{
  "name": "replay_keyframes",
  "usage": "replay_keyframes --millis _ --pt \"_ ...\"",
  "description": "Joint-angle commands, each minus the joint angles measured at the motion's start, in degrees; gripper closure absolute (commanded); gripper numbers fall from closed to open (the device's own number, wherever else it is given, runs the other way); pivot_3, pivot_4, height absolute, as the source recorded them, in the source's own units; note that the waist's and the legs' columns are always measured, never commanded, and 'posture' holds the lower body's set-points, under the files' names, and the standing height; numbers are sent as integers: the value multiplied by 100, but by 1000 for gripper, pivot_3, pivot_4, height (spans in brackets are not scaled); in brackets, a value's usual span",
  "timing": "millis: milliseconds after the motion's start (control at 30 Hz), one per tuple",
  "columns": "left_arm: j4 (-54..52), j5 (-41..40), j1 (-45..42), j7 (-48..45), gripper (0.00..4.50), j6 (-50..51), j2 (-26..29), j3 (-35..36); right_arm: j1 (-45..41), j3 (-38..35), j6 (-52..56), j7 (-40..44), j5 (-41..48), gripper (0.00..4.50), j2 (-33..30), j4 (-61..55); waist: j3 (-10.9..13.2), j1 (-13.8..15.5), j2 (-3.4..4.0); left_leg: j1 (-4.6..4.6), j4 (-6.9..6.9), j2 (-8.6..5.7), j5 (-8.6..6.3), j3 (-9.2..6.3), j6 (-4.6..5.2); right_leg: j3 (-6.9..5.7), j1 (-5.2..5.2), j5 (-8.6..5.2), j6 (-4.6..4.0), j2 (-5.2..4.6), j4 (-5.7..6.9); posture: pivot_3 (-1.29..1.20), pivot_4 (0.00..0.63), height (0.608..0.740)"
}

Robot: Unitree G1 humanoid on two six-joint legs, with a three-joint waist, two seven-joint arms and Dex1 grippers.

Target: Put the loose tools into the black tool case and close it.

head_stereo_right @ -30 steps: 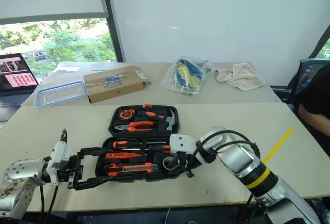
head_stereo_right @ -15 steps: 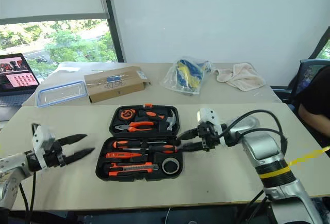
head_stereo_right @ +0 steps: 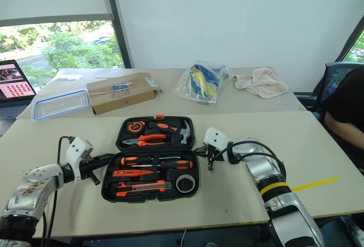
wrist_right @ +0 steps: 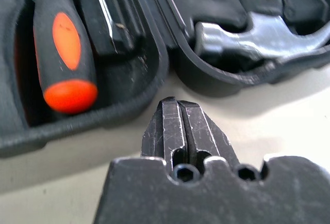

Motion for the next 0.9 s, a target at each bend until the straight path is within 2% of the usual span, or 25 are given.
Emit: replay_keyframes --millis 33,200,367,400,500,533,567,667,767,867,900 --pt "-535 -111 166 -336 4333 -45 -13 -169 94 68 50 338 117 4500 -19 -555 0 5 1 0 0 1 0 0 0 0 0 0 0 0 0 0 150 740" --pt "-937 -210 720 -397 4333 110 194 74 551 82 737 344 109 4500 -209 -1488 -1 -10 3 4 -24 3 0 0 0 -3 -2 -4 5 -1 -11 0 150 740" --pt "-1068 -429 953 -120 4333 377 228 562 831 -120 849 153 5 4500 -446 -1762 -1 -15 3 5 -33 2 0 2 -2 -4 -4 -6 3 0 -14 0 150 740" --pt "-1004 -430 927 -83 4098 515 328 653 868 -263 1005 210 139 4500 -546 -1838 0 -15 3 5 -32 2 0 2 -2 -4 -4 -6 3 -1 -14 0 150 740" --pt "-1018 -618 822 -75 3377 1403 708 826 916 -567 1784 572 667 3712 -846 -2240 1 14 2 4 -19 3 4 1 -9 -2 -3 -6 2 -2 -12 0 150 740" --pt "-1092 -814 764 -119 2845 1657 763 924 894 -636 2004 585 791 3207 -898 -2349 1 23 3 5 -16 3 5 -1 -11 -1 -4 -6 2 -1 -12 0 150 740" --pt "-1150 -1023 696 -175 2626 1983 844 1006 834 -732 2468 592 1005 2990 -929 -2488 1 32 3 6 -16 4 6 -2 -13 0 -4 -6 2 -2 -13 0 150 740" --pt "-1246 -1366 431 -220 1483 2796 1087 1067 534 -876 4037 608 1567 1907 -1021 -2830 1 55 3 9 -7 12 8 -7 -15 6 -3 -5 -1 -2 -9 0 150 740" --pt "-1215 -1582 1 -36 452 3689 1190 952 -99 -875 5411 145 1714 896 -902 -2743 1 53 3 8 5 10 9 -15 -16 9 -4 3 -14 1 0 0 150 740" --pt "-1172 -1593 -399 174 439 4171 1142 780 -686 -820 6444 -221 1795 14 -705 -2331 1 58 2 8 6 7 11 -23 -17 14 -4 8 -21 1 3 0 150 740" --pt "-1102 -1533 -579 342 439 4305 1068 712 -878 -767 6595 -378 1731 14 -605 -2096 1 59 2 8 6 5 11 -23 -17 13 -4 9 -22 2 4 0 150 740"
